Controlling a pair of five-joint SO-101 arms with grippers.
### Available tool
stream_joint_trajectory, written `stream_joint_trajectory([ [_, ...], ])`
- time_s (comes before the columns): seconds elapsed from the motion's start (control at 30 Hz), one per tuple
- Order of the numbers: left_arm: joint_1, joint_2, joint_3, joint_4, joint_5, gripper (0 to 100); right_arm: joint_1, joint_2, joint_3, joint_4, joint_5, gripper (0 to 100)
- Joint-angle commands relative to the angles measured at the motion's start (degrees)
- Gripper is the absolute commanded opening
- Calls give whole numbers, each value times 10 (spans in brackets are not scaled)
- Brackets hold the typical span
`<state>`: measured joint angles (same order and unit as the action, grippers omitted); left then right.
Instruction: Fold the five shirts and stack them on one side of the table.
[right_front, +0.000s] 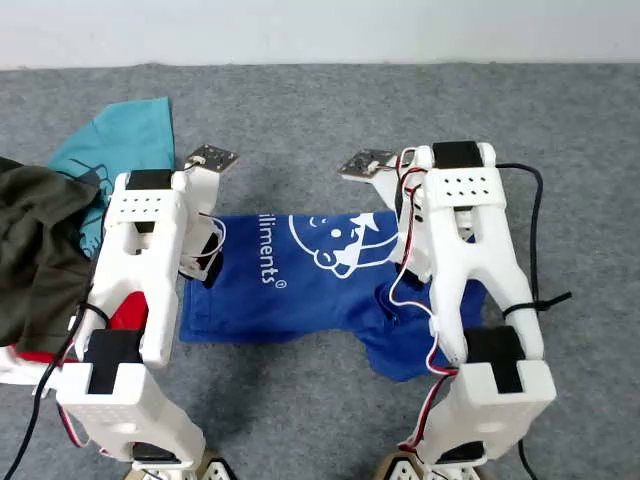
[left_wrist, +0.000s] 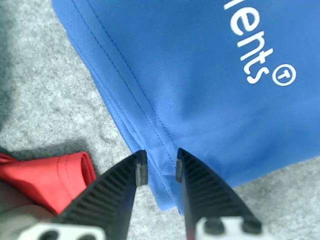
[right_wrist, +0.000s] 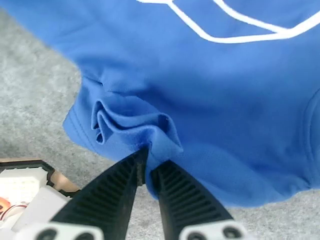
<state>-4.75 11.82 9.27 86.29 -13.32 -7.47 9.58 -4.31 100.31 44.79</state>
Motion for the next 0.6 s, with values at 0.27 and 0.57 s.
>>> stream_joint_trajectory([
  [0.27, 2, -4, -2, 0, 2, 109, 107, -131, 271, -116, 36, 10],
  [0.57, 2, -4, -2, 0, 2, 109, 121, -220, 433, -240, 61, 10],
])
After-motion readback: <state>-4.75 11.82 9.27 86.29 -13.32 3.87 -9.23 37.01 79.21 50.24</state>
